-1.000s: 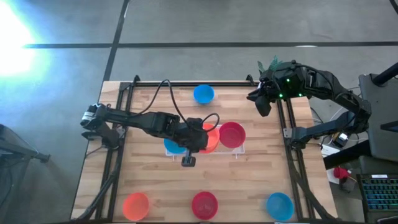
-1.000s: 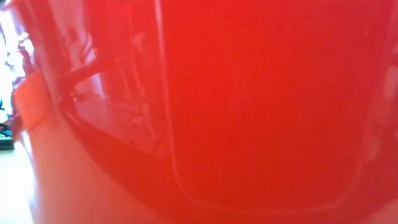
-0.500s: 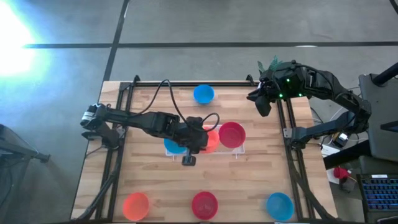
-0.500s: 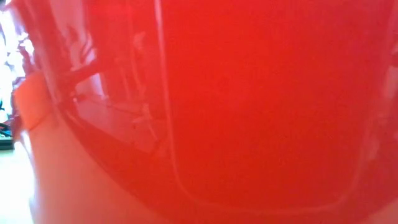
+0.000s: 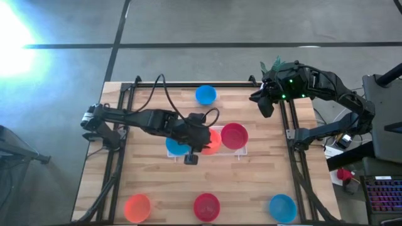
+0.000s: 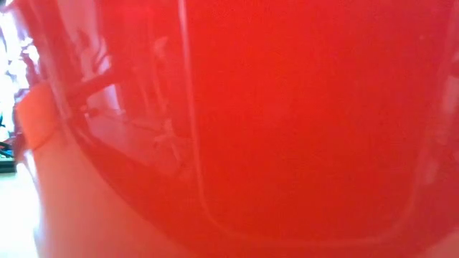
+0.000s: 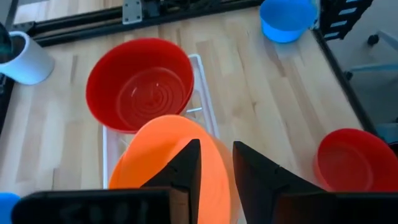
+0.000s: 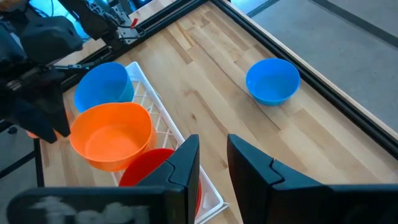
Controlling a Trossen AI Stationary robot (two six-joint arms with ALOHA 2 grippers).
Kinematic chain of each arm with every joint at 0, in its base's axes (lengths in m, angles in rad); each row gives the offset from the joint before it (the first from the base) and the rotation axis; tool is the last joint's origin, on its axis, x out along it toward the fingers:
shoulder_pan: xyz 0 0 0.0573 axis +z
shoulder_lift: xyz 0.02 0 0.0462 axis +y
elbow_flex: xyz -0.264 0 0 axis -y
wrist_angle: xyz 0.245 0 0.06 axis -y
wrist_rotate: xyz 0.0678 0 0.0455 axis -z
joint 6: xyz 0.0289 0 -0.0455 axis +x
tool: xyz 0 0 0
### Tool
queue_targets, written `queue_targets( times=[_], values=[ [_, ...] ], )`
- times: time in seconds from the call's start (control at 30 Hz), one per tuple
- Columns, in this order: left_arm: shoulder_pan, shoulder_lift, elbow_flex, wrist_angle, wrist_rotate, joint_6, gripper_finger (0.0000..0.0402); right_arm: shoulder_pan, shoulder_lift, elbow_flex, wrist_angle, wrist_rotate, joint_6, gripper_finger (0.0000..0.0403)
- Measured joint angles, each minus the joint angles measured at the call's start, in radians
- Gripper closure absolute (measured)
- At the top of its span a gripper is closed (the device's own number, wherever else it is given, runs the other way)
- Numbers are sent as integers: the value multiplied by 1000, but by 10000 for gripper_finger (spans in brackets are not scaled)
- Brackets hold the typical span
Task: Pick & Place Mini bowls
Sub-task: Stack the top orange bowl on the orange bowl on the shelf
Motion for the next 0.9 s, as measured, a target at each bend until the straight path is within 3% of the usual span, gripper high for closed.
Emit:
queue_targets(
  times=[0.27,0.9],
  values=[
    [0,4,-39,11,-17,7,394,0,0,0,0,0,0,323],
    [1,2,-99,53,20,5,401,0,0,0,1,0,0,323]
  ],
)
